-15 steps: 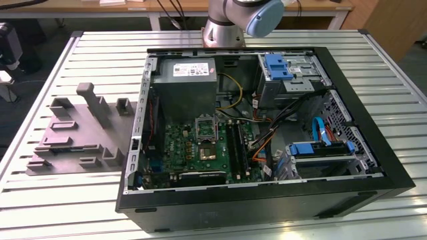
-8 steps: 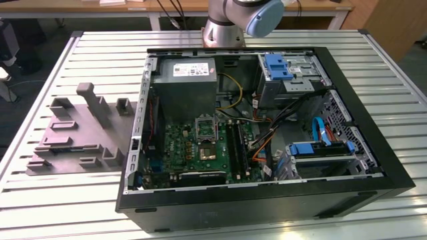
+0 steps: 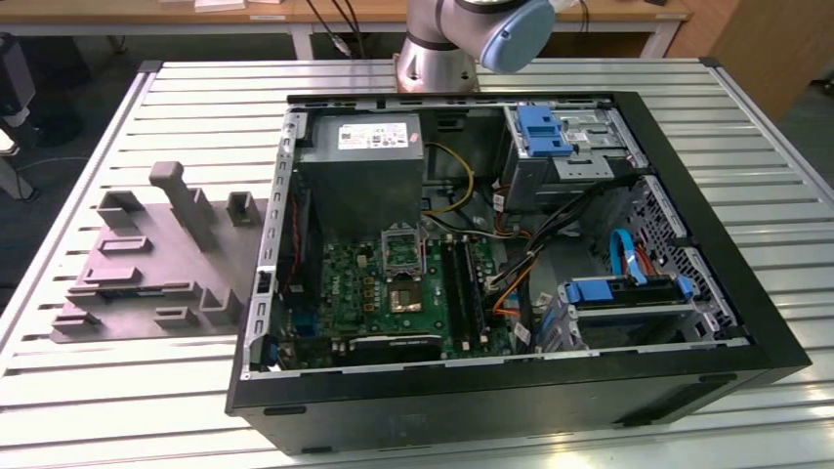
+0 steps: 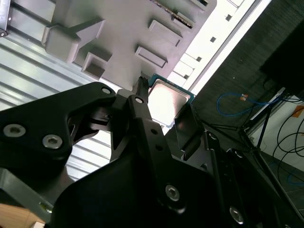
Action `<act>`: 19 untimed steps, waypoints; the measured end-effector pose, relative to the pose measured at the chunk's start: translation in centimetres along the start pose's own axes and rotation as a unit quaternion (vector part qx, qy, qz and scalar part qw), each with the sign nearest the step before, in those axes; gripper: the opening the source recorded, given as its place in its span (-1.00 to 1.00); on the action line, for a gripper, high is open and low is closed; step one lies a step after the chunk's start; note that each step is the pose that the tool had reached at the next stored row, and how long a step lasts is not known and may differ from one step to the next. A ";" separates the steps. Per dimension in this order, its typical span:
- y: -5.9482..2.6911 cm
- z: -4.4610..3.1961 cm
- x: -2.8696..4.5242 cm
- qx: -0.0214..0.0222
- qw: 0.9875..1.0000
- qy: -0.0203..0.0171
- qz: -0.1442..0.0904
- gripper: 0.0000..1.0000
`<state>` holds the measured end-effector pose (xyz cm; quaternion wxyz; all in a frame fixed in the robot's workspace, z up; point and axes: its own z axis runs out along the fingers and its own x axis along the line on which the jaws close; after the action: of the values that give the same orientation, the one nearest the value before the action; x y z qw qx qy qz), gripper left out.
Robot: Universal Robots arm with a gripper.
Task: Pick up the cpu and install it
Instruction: 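Pick up the cpu and move it towards the insertion slot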
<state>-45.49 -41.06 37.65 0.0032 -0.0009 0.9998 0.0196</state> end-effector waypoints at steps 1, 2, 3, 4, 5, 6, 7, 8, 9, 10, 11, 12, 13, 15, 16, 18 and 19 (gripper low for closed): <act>0.00 -0.01 0.00 0.000 1.000 0.000 0.000 -0.06; 0.00 -0.01 0.00 0.000 1.000 0.000 0.000 -0.06; 0.00 -0.02 0.00 0.000 1.000 0.000 0.000 -0.06; 0.00 -0.02 0.00 0.000 1.000 0.000 0.000 -0.06; 0.01 -0.03 -0.02 0.000 1.000 0.000 0.000 -0.06; 0.01 -0.03 -0.04 0.000 1.000 0.000 0.000 -0.06; 0.01 -0.04 -0.09 0.000 1.000 0.000 0.000 -0.06; 0.00 -0.02 -0.15 0.000 1.000 0.000 0.000 -0.06; 0.00 -0.02 -0.22 0.000 1.000 0.000 0.000 -0.06; 0.00 -0.02 -0.31 0.000 1.000 0.000 0.000 -0.06; 0.00 -0.02 -0.41 0.000 1.000 0.000 0.000 -0.06; 0.00 -0.02 -0.54 0.000 1.000 0.000 0.000 -0.06; 0.00 -0.02 -0.69 0.000 1.000 0.000 0.000 -0.06; 0.00 -0.01 -0.96 0.000 1.000 0.000 0.000 -0.06; 0.00 -0.01 -1.10 0.000 1.000 0.000 0.000 -0.06; 0.00 -0.02 -1.33 0.000 1.000 0.000 0.000 -0.06; 0.00 -0.01 -1.42 0.000 1.000 0.000 0.000 -0.06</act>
<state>-44.07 -41.06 37.67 0.0032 -0.0008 0.9998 0.0196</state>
